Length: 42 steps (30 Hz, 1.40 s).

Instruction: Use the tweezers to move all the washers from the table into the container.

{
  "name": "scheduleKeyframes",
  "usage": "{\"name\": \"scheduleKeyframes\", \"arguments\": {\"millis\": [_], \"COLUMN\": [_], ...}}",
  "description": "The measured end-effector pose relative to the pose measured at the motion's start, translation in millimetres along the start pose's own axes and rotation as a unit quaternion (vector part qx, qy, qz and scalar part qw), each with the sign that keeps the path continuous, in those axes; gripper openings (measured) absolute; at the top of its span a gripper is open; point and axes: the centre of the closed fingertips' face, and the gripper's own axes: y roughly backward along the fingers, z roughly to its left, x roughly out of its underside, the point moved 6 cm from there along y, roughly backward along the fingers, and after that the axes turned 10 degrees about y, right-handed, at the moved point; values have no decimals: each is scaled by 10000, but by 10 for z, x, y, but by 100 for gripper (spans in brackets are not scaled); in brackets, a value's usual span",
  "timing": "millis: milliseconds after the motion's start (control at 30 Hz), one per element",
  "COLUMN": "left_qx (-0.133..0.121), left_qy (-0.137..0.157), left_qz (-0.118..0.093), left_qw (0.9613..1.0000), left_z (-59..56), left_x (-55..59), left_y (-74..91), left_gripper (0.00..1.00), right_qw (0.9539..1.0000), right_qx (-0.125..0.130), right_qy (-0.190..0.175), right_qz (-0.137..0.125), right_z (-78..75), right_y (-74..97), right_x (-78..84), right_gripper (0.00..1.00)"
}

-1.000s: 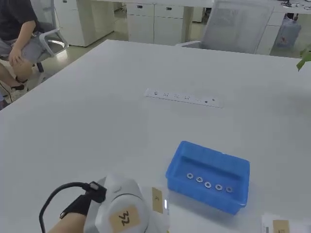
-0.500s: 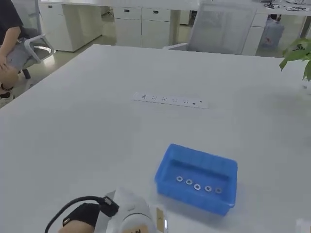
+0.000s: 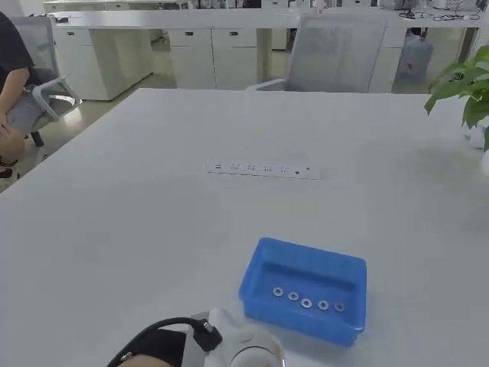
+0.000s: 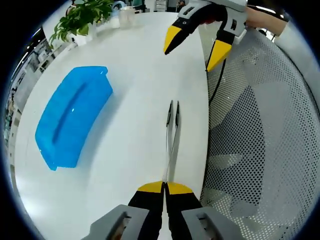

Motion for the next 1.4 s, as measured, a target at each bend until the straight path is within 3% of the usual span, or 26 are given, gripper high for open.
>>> {"name": "scheduleKeyframes", "arguments": {"millis": [167,400,500,600,733,867,967,1100,1133,1167,1200,1233,1267,1300,1333,1400], "left_qx": [-2,-126,-236,-312,-638,-1048,-1316,-1659,-1764,-1816,-1892,-1889,-1891,-1910,-1933,-1987], "left_qy": [227,450,729,951,1337,1771,2071,2401,2491,2517,2604,2673,2807,2863,2919,2940], "left_qz": [143,101,-17,-134,-479,-1021,-1422,-2186,-2441,-2554,-2876,-3108,-3447,-3670,-3992,-4353], "left_qw": [9996,9989,9971,9949,9878,9733,9589,9312,9205,9156,9020,8923,8756,8642,8474,8274], "left_z": [-5,-41,-66,-121,-134,-68,-17,55,74,85,101,101,108,117,127,138], "left_x": [-11,50,124,213,293,399,468,520,527,526,515,491,466,448,421,396], "left_y": [8,35,65,116,239,407,534,709,761,781,831,862,911,946,995,1048], "left_gripper": [0,2,8,12,18,29,35,45,47,50,53,57,62,67,71,78], "right_qw": [9990,9911,9893,9904,9893,9873,9862,9834,9822,9810,9801,9796,9795,9789,9788,9771], "right_qx": [256,693,876,1012,1167,1258,1276,1399,1465,1515,1556,1564,1561,1580,1590,1682], "right_qy": [-266,-875,-913,-734,-609,-648,-665,-566,-491,-446,-398,-353,-341,-291,-266,-126], "right_qz": [-240,-730,-720,-587,-628,-716,-816,-1009,-1069,-1123,-1167,-1209,-1228,-1260,-1267,-1298], "right_z": [-91,-140,-157,-163,-198,-221,-231,-245,-250,-248,-246,-242,-236,-235,-236,-240], "right_y": [109,266,272,259,260,267,280,309,327,338,345,346,345,344,345,357], "right_x": [35,71,93,107,86,78,75,21,-7,-32,-53,-72,-81,-101,-108,-135], "right_gripper": [37,40,42,45,54,59,61,63,64,66,67,68,69,70,71,73]}}
